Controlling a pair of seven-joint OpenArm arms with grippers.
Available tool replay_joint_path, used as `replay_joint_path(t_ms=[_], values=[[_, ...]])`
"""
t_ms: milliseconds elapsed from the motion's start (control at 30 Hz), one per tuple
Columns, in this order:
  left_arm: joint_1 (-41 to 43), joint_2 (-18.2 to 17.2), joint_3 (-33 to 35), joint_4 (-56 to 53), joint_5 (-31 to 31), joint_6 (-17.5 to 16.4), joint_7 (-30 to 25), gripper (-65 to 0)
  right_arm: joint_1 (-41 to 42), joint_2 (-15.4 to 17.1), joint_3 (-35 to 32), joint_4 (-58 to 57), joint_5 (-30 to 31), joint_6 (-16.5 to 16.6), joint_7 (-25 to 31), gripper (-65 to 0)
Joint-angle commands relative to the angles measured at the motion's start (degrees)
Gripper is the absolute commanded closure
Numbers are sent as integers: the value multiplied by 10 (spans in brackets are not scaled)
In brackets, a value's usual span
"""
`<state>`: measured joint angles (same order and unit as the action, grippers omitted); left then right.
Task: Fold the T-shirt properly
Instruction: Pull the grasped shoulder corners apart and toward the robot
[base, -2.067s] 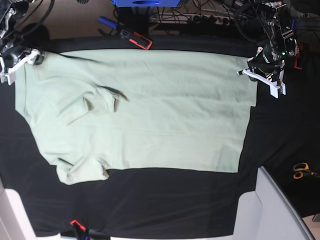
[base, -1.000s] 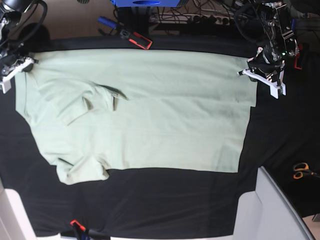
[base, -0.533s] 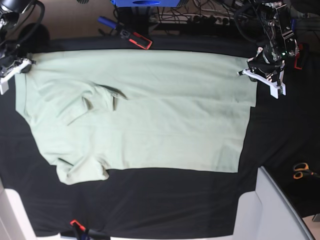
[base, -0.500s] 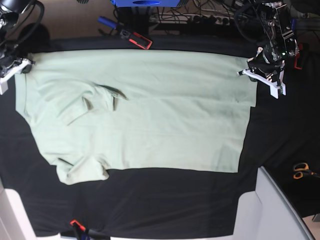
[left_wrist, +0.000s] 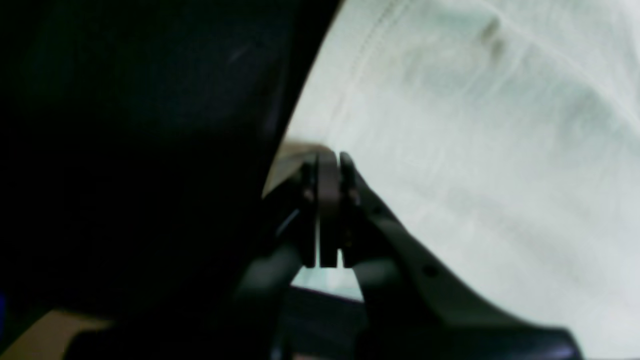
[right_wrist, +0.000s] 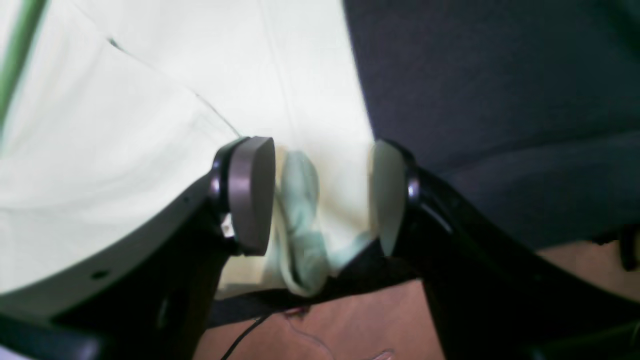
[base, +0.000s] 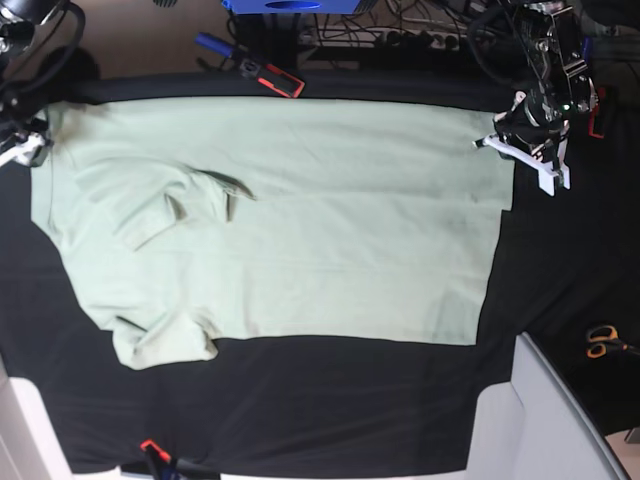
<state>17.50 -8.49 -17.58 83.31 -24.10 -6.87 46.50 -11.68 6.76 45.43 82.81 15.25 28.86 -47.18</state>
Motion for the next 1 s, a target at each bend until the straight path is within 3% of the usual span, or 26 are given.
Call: replay_joint_path(t_ms=[0, 100, 267, 500, 733, 967], values=[[20, -4, -3, 26, 7, 5, 7, 0, -8, -6, 25, 31, 8, 0, 2, -310], [47, -4, -4, 76, 7, 5, 8, 0, -10, -55, 85, 79, 8, 20, -37, -313], [73, -4, -4, 97, 6, 5, 8, 0, -8, -90, 147, 81, 7, 85, -85, -313], [75, -3, -26, 99, 6, 5, 8, 0, 4, -83, 158, 31, 7, 111, -86, -321], [80, -4, -33, 98, 6, 5, 8, 0, 15, -74, 192, -36, 6, 111, -85, -466], [87, -4, -33, 99, 6, 5, 7, 0, 14, -60, 195, -42, 6, 111, -85, -477]])
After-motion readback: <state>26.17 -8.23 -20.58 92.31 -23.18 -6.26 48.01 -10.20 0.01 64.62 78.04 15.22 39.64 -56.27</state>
